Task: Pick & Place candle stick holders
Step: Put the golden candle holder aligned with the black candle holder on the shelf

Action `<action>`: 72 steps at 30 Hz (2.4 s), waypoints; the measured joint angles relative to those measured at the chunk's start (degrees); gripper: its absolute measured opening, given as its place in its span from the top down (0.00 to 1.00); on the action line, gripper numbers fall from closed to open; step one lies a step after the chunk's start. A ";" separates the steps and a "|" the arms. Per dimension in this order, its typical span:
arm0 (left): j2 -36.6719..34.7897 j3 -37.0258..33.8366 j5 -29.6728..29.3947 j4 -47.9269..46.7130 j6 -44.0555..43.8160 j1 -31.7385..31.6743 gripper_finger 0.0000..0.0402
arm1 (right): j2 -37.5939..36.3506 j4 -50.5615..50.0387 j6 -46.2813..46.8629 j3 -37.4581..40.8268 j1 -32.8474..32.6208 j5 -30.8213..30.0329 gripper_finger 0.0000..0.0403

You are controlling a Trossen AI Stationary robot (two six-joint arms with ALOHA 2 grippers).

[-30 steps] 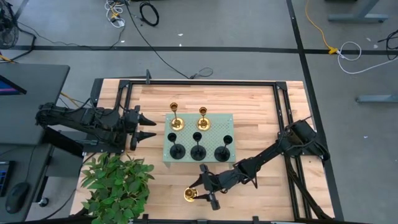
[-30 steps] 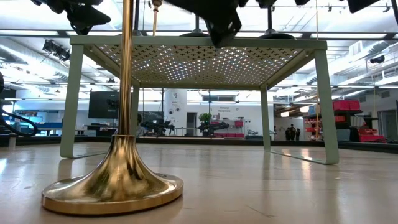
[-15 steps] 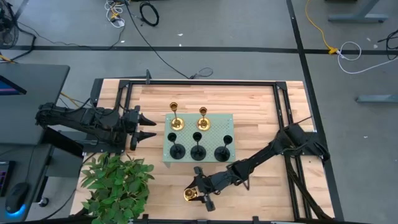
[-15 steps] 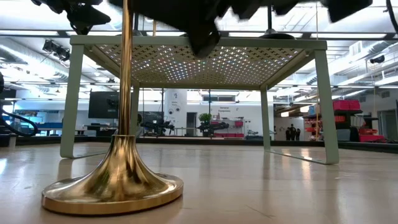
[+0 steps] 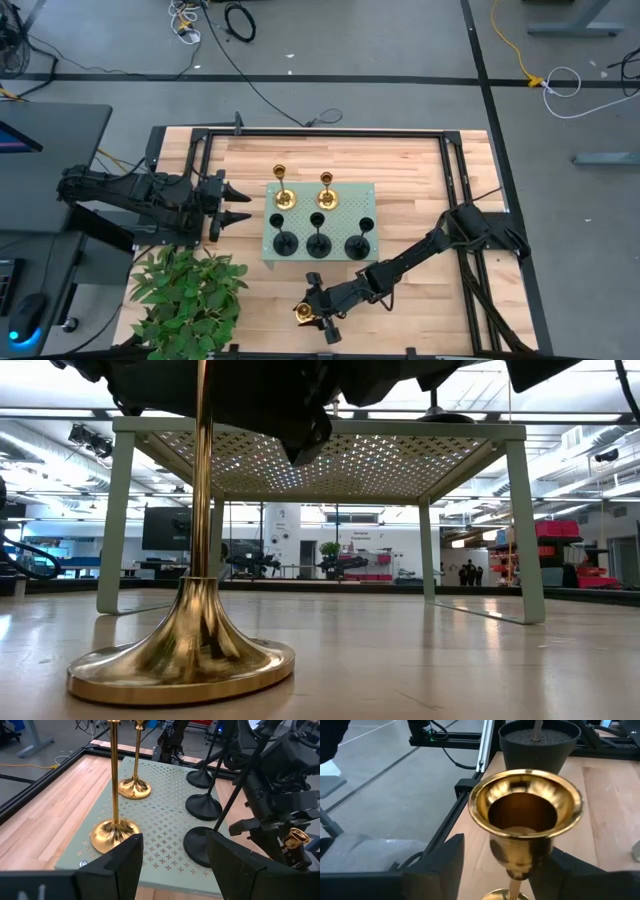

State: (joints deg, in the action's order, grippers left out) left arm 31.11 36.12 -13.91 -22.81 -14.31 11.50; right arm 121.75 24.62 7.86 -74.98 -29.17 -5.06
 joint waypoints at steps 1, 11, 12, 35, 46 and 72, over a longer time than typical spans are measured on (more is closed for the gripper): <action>0.02 0.00 -0.02 -0.02 0.00 0.01 0.46 | 0.00 -0.05 0.03 0.00 0.00 -0.02 0.54; 0.00 0.00 -0.02 -0.15 0.02 -0.01 0.46 | 0.00 -0.24 0.02 0.00 0.02 -0.02 0.83; 0.02 0.00 0.00 -0.17 0.02 -0.01 0.46 | 0.00 -0.23 0.02 0.00 0.00 -0.04 0.86; 0.02 0.00 -0.02 -1.55 -0.07 0.00 0.46 | -5.38 -3.63 -0.85 0.04 -0.80 -0.06 0.95; 0.00 0.00 -0.02 -1.55 -0.09 0.01 0.46 | -18.30 -12.01 -4.97 0.04 -3.42 -8.07 0.95; 0.02 0.04 -1.49 -2.51 -0.09 -0.01 0.46 | -42.46 -34.41 1.12 0.04 -6.57 -20.87 0.95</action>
State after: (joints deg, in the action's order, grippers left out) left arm 31.14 36.16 -15.40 -25.32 -14.39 11.49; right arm 79.29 -9.78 8.98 -74.94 -35.74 -25.93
